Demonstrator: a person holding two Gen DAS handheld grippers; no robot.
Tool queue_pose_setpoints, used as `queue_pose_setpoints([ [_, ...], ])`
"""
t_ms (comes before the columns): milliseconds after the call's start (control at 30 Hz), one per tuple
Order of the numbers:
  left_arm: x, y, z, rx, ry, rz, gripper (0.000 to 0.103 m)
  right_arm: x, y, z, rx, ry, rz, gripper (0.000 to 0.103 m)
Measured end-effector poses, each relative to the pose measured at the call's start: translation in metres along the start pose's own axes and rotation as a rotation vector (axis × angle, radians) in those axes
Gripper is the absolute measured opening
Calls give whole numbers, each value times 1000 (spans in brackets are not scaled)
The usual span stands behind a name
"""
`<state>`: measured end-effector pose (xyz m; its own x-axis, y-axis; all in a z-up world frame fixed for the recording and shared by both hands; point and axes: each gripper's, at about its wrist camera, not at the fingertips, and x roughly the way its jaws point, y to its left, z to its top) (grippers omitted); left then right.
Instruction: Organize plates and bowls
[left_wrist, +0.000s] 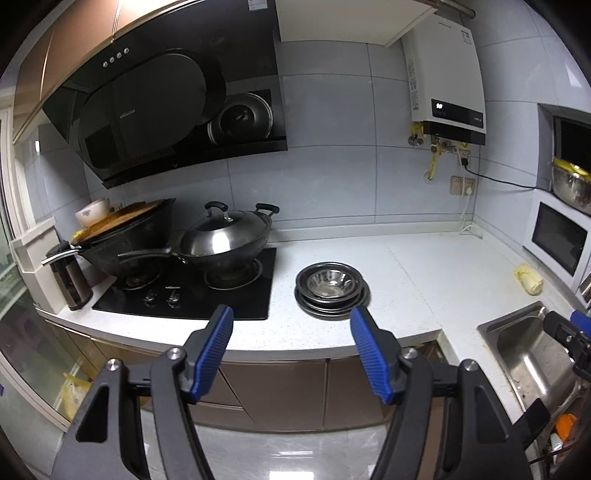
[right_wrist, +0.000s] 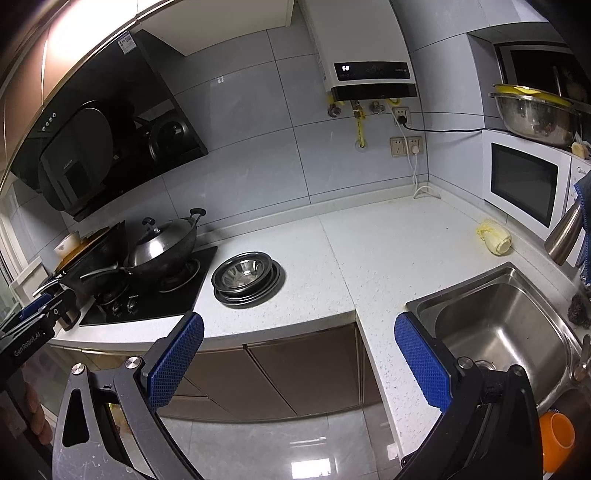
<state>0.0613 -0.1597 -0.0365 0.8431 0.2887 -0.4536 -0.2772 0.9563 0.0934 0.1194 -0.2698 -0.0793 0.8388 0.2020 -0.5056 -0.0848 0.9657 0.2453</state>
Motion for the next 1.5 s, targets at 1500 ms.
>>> queue_pose_setpoints([
  [1500, 34, 27, 6, -37, 54, -49, 64, 16, -3, -2, 1, 41, -22, 102],
])
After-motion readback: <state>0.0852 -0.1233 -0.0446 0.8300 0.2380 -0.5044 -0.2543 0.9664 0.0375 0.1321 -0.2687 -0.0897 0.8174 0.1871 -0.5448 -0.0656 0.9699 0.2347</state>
